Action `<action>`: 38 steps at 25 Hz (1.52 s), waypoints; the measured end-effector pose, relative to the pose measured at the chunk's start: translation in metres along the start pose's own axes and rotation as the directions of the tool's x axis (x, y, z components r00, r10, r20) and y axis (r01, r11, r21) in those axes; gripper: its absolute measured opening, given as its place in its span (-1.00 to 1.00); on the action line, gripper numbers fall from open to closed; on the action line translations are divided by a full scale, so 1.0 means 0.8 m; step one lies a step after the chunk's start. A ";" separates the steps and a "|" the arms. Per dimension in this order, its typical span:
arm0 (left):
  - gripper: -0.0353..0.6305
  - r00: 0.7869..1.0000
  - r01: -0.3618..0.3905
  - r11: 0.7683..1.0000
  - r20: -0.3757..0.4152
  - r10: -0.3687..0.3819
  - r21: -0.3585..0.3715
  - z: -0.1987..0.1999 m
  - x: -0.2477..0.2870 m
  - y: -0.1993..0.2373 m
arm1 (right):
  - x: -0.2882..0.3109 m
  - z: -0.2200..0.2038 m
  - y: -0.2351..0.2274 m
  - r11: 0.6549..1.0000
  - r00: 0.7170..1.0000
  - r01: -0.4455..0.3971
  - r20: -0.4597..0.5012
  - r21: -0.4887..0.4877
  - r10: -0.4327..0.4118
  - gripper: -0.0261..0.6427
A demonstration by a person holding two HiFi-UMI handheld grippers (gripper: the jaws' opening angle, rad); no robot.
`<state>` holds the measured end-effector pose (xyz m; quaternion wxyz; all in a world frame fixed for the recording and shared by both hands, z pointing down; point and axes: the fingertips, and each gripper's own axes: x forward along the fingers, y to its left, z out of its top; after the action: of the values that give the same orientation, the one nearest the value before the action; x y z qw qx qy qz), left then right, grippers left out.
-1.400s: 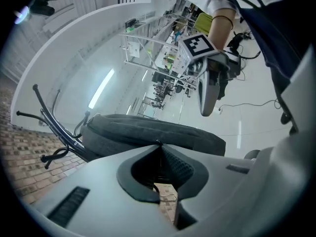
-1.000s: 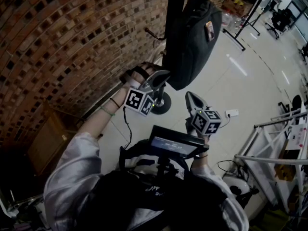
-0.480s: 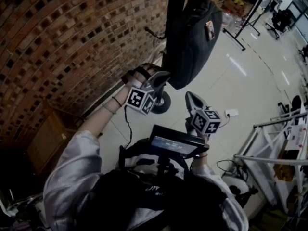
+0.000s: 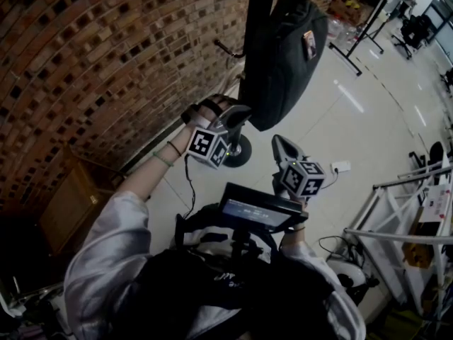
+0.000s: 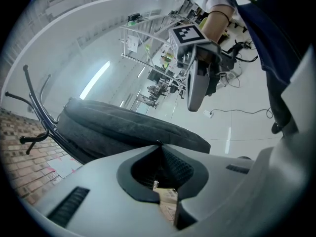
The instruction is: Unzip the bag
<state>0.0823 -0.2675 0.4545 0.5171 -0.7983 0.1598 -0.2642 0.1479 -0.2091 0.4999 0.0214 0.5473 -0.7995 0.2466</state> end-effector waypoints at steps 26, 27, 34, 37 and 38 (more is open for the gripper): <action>-0.82 0.975 -0.198 0.659 -0.076 0.209 -0.726 -0.033 -0.049 0.037 | -0.007 -0.006 0.000 1.000 1.000 -0.023 -0.012 0.003 0.023 -0.95; -0.82 0.974 -0.199 0.620 -0.086 0.208 -0.759 -0.036 -0.054 0.035 | -0.006 -0.005 0.001 1.000 1.000 -0.025 -0.009 0.001 0.025 -0.95; -0.82 0.969 -0.213 0.288 -0.164 0.184 -0.934 -0.063 -0.083 0.014 | -0.003 0.015 0.009 0.999 0.998 -0.015 0.053 -0.033 0.017 -0.95; -0.86 0.960 -0.230 0.183 -0.191 0.206 -0.956 -0.068 -0.093 0.011 | -0.003 0.024 0.013 0.998 0.997 -0.009 0.081 -0.057 0.014 -0.95; -0.87 0.957 -0.241 0.170 -0.205 0.205 -0.956 -0.068 -0.095 0.010 | -0.003 0.027 0.014 0.998 0.996 -0.007 0.091 -0.058 0.012 -0.95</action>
<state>-0.0112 -0.2705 0.4455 -0.0695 -0.9079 0.4116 -0.0377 0.1440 -0.2128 0.4760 -0.0006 0.5533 -0.8090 0.1985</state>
